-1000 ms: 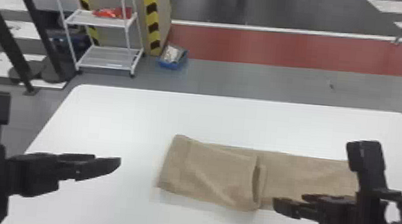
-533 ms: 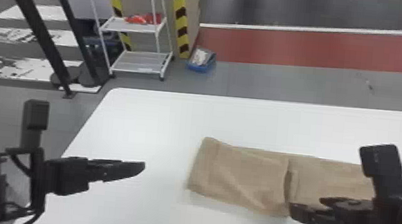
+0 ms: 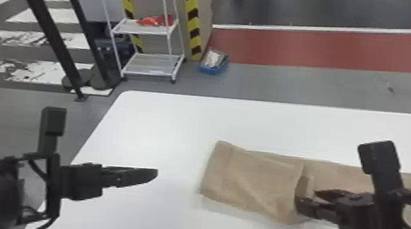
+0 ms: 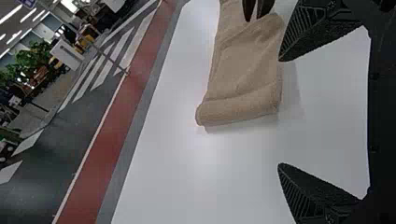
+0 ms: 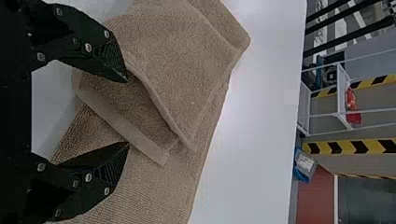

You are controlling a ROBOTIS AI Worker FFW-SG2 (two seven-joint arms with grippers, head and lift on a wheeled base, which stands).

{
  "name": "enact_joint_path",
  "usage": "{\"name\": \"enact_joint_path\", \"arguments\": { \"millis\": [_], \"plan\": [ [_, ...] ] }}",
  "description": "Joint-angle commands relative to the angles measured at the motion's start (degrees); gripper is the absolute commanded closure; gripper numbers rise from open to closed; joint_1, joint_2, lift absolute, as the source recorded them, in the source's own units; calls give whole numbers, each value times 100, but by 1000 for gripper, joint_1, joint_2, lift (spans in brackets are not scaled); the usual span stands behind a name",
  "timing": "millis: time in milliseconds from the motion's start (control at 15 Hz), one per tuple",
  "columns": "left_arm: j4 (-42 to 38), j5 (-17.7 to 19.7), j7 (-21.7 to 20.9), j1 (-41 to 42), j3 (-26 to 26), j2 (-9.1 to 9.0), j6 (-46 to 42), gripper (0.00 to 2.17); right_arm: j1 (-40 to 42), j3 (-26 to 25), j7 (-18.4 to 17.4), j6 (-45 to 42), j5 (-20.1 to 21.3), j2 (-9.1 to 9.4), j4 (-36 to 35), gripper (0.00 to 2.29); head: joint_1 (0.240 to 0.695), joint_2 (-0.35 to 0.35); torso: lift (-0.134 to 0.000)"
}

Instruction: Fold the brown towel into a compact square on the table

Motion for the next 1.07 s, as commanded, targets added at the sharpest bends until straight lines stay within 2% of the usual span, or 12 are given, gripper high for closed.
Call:
{"name": "enact_joint_path", "arguments": {
  "millis": [0,200,600,667,733,800,867,1000],
  "plan": [
    [-12,-21,-5,-1,-34,0,24,83,63,-1,62,103,-63,32,-72,819,695,207,-124],
    [-12,-39,4,-1,-17,0,24,83,239,-71,158,437,-99,32,-477,1322,695,218,-124],
    [111,-83,4,-89,-52,9,24,83,423,-423,325,824,-81,32,-652,1447,695,199,-124],
    [146,-91,4,-89,-69,26,24,83,423,-493,440,771,-125,32,-652,1291,695,194,-124],
    [155,-91,13,-98,-69,26,24,83,423,-599,484,666,-380,32,-688,778,695,191,-124],
    [164,-100,13,-115,-87,26,24,83,423,-687,475,578,-617,32,-705,515,695,191,-124],
    [172,-109,4,-124,-87,26,24,83,423,-704,440,402,-793,32,-767,346,695,193,-124],
    [172,-127,4,-133,-113,35,24,83,283,-696,352,314,-881,32,-714,232,695,198,-124]
  ]
}}
